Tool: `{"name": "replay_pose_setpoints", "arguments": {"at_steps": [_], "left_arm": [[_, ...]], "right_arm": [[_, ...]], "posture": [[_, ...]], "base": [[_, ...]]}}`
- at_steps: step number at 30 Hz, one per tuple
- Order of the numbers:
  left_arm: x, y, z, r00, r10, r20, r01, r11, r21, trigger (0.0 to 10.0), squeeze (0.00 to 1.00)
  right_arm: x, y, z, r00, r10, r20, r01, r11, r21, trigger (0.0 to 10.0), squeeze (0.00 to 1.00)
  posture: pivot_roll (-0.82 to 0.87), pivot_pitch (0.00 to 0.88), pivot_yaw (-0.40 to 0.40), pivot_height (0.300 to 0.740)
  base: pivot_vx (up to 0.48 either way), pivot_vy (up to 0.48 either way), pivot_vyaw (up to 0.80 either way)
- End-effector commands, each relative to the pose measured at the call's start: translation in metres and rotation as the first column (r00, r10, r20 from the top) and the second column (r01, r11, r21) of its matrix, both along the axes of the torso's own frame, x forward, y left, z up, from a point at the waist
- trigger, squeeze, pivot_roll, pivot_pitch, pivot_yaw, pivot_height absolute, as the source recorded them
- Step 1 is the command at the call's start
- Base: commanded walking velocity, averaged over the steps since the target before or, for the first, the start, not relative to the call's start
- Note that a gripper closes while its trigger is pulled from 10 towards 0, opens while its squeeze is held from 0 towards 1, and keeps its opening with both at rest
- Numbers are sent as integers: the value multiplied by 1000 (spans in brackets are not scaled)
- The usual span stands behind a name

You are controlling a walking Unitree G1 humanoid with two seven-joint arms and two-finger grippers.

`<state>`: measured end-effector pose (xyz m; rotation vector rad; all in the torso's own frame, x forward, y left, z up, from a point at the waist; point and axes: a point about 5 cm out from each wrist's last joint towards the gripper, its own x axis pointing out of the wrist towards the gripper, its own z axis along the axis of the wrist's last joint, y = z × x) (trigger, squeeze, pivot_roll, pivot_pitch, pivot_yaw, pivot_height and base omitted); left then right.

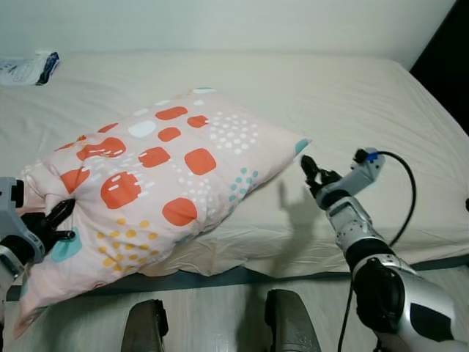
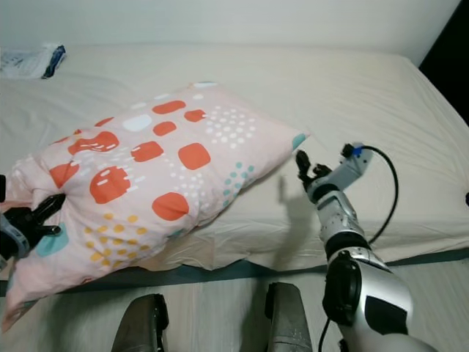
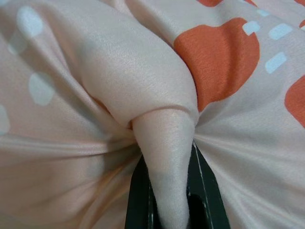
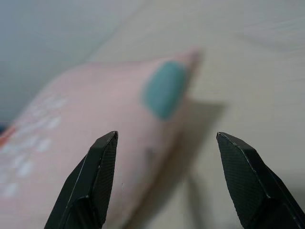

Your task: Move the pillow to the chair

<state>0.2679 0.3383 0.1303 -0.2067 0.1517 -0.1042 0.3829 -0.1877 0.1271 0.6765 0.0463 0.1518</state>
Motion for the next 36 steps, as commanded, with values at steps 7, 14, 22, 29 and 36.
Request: {"name": "replay_pose_setpoints", "arguments": {"at_steps": [7,14,22,29,36], "left_arm": [[-5,9,11,1000,12,18,-12,1000,14,0,0],[-4,7,12,1000,11,9,-11,1000,22,0,0],[-1,5,12,1000,3,9,-3,1000,24,0,0],[-2,2,11,1000,-17,-1,17,999,30,0,0],[-5,5,14,1000,-18,0,18,999,37,0,0]], "right_arm": [[-1,36,-6,982,189,-8,-189,982,-12,10000,0],[0,59,-4,964,265,-12,-265,964,-35,10000,0],[3,69,7,954,297,37,-297,955,-14,10000,0],[6,66,0,974,208,-91,-218,968,-121,10000,0],[8,64,5,982,173,-70,-180,977,-116,10000,0]], "posture": [[139,218,-77,563],[146,218,-69,563],[151,214,-66,563],[157,211,-62,563],[174,208,-62,563]], "base": [[0,0,0],[0,0,0],[0,0,0],[0,0,0],[0,0,0]]}}
